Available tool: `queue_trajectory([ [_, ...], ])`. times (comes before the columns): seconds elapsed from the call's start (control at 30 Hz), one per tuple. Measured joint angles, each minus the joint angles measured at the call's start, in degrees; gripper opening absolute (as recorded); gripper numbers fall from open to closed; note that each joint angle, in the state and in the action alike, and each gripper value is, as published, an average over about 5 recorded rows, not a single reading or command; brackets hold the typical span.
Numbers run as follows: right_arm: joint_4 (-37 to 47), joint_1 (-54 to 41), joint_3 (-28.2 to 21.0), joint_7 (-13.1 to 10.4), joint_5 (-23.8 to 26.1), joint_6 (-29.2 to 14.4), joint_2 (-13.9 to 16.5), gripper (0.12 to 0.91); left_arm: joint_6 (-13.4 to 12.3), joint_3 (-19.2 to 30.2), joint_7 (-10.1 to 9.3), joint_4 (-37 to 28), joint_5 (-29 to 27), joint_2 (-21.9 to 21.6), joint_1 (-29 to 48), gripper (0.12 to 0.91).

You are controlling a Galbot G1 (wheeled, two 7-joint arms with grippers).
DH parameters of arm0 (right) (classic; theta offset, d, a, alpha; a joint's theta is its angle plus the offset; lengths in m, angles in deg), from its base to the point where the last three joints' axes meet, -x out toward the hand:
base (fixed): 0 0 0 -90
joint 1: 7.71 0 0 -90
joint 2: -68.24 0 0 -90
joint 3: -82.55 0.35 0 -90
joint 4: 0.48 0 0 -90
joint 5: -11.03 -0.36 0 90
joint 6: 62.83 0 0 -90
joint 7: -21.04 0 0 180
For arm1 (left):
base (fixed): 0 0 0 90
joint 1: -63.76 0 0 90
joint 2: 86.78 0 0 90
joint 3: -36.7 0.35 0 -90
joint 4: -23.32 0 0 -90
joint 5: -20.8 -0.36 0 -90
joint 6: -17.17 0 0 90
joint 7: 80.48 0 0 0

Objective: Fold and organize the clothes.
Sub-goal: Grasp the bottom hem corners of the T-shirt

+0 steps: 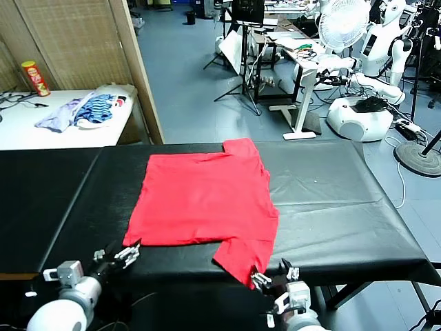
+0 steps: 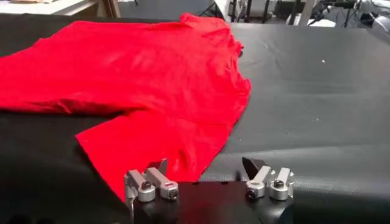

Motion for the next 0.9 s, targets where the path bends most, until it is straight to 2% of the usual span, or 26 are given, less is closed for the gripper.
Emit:
queue_trajectory([
  [0.07,0.2,0.0,0.0,0.0,0.0,-0.1,-0.1,0.662,0.0,0.1,0.14,0.0,-0.4,0.1,0.0,0.798],
  [0.2,0.9,-0.1,0.1,0.2,0.0,-0.2,-0.2,0.445,-0.2,0.4,0.3,-0.3,-1.2,0.3,0.4,0.775],
  [0.27,1.1,0.0,0.1,0.3,0.0,-0.2,-0.3,0.329,-0.3,0.5,0.34,-0.8,-1.2,0.3,0.6,0.709],
  [0.33,1.1,0.1,0.1,0.3,0.0,-0.2,-0.3,0.223,-0.3,0.6,0.41,-1.3,-1.2,0.3,0.8,0.599],
  [0.43,0.7,0.7,0.3,0.2,0.0,-0.2,-0.3,0.133,-0.2,0.8,0.44,-1.9,-1.3,0.4,1.0,0.431],
  [0.57,-0.6,1.8,1.2,0.0,-0.4,0.6,0.0,0.122,-0.1,1.2,0.38,-2.2,-1.4,0.9,1.0,0.214],
  [0.63,-1.7,2.6,1.9,0.0,-1.0,1.4,0.3,0.122,0.0,1.4,0.33,-1.9,-1.4,1.2,0.7,0.148],
  [0.73,-4.0,3.9,3.2,0.1,-2.5,2.3,0.9,0.122,0.4,1.5,-0.46,-0.9,-0.9,1.8,0.0,0.13],
  [0.9,-7.1,4.0,6.1,1.5,-5.2,1.7,2.2,0.122,1.1,2.0,-2.88,2.8,-0.7,3.6,-2.5,0.127],
])
